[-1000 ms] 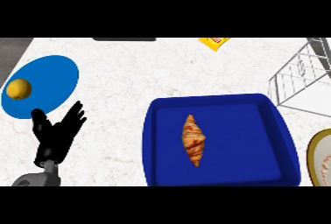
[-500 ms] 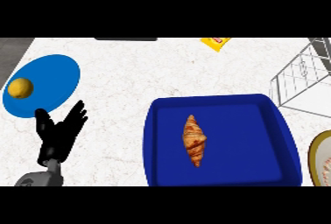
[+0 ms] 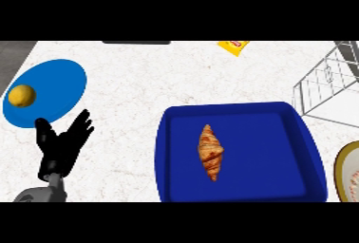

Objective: Pick the sweet potato from the tray and place it in the tiered shelf

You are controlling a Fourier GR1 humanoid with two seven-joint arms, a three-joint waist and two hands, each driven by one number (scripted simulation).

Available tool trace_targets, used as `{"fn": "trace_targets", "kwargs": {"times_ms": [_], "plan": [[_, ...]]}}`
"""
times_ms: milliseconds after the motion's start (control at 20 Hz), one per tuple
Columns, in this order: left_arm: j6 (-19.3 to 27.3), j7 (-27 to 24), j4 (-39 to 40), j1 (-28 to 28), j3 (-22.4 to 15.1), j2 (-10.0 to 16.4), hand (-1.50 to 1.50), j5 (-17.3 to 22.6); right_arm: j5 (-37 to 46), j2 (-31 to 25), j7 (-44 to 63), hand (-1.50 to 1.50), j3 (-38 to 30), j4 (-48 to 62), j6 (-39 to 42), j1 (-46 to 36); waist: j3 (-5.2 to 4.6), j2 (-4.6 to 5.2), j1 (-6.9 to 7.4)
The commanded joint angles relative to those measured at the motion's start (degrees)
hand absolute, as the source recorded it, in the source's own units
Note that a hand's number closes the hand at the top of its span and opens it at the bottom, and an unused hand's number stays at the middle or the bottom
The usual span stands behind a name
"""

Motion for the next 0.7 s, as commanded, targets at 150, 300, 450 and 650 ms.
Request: {"fn": "trace_targets", "kwargs": {"times_ms": [150, 300, 450, 650], "plan": [[0.73, 1.25, 2.03, -1.72, -0.45, -1.35, 0.0, -1.08, 1.52, -1.53, -8.96, 1.5, -0.1, 9.42, -0.28, -3.92, -0.12, 0.11, -0.24], [0.19, 1.82, 0.8, -0.27, -0.44, -0.78, 0.0, -1.41, 2.21, -0.8, -7.64, 1.5, 0.3, 10.51, -0.56, -6.12, -0.13, 0.04, -0.21], [-1.87, 2.12, -0.28, -0.18, 1.25, 0.67, 0.0, 0.67, 4.87, -3.03, -11.18, 1.5, 1.97, 12.09, -0.44, -5.13, -0.11, 0.13, -0.04], [-0.69, 1.63, 1.05, -0.41, 0.77, -0.32, 0.0, -0.46, 1.21, 0.02, -3.53, 1.5, -3.17, 15.43, -3.99, -10.17, -0.12, 0.11, 0.13]]}}
